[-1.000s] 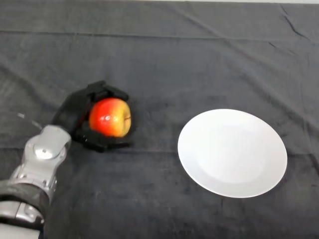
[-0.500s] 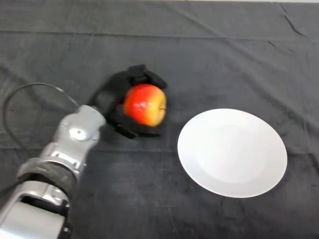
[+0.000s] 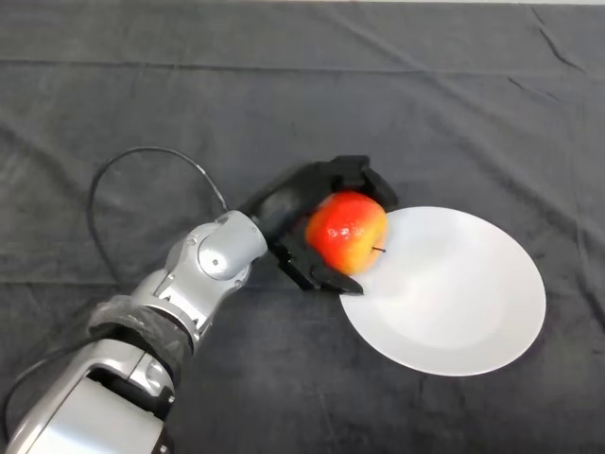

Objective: Move the apple to the plate

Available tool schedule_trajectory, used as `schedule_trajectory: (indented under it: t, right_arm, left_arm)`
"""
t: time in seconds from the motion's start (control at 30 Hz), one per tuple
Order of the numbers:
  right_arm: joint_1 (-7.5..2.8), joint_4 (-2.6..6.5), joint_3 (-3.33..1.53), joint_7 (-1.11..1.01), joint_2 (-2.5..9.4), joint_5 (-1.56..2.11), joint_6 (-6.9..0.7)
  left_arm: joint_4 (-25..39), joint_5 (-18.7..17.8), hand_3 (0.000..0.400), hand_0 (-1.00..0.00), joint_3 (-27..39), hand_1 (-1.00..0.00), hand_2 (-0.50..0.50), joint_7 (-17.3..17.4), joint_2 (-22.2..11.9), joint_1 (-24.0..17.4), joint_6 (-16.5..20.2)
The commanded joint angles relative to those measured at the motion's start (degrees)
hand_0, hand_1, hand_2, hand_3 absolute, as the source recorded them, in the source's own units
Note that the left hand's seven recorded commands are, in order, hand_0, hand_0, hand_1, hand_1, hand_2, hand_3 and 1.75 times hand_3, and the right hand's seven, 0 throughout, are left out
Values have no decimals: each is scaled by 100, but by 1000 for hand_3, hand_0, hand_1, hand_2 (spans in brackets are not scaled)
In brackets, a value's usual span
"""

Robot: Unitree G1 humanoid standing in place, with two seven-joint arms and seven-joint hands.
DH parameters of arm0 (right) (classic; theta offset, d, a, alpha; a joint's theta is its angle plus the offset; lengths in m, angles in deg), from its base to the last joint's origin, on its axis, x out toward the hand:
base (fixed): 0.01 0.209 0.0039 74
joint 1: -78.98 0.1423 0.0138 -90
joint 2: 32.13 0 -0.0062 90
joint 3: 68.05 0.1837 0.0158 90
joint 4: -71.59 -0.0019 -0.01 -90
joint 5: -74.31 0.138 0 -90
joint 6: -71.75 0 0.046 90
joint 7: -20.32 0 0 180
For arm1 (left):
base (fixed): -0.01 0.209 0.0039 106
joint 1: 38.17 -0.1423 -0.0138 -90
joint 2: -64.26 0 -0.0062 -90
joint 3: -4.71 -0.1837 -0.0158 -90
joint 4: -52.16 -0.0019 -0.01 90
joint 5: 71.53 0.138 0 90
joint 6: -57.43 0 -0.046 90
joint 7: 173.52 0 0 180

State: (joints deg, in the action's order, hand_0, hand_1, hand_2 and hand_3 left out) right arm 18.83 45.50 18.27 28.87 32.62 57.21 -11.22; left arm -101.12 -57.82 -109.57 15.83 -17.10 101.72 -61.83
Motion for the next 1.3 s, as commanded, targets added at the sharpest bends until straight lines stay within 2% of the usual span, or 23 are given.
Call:
schedule_trajectory:
  t: [0.03, 0.43, 0.53, 0.6, 0.63, 0.7, 0.73, 0.8, 0.83, 0.9, 1.0, 1.3]
  right_arm:
    - [-455, 259, -155, -93, 302, -124, -68]
    - [-443, 284, -159, -89, 302, -128, -55]
    - [-440, 290, -160, -88, 302, -129, -52]
    - [-438, 294, -161, -87, 302, -130, -50]
    - [-437, 296, -161, -87, 302, -130, -49]
    - [-436, 300, -161, -86, 302, -131, -47]
    - [-435, 301, -162, -86, 302, -131, -46]
    - [-433, 305, -162, -85, 302, -131, -44]
    - [-432, 306, -163, -85, 302, -132, -43]
    - [-431, 310, -163, -84, 302, -132, -41]
    - [-429, 314, -164, -84, 302, -133, -39]
    - [-424, 324, -166, -81, 302, -134, -32]
  left_arm:
    - [156, 156, 400, -1000, -306, -929, -35, 118, 177, 484, -136]
    - [219, 116, 400, -1000, -1279, -925, -37, 169, 331, 645, -95]
    - [256, 106, 400, -1000, -1491, -902, -49, 158, 311, 638, -111]
    - [273, 101, 400, -1000, -1602, -831, -84, 149, 291, 628, -115]
    - [281, 98, 383, -957, -1668, -710, -124, 143, 276, 622, -115]
    - [291, 93, 296, -741, -1765, -522, -110, 129, 248, 609, -113]
    - [294, 90, 190, -475, -1804, -243, -116, 122, 234, 605, -110]
    - [296, 84, 88, -220, -1865, -35, -92, 111, 208, 601, -100]
    - [294, 78, 0, 0, -1897, 0, 0, 104, 191, 603, -91]
    - [289, 68, 33, -82, -1936, 0, -41, 91, 164, 609, -76]
    - [276, 44, 0, 0, -1964, 0, 0, 74, 127, 630, -52]
    - [211, -76, 0, 0, -1837, 0, 0, -21, -55, 631, -118]
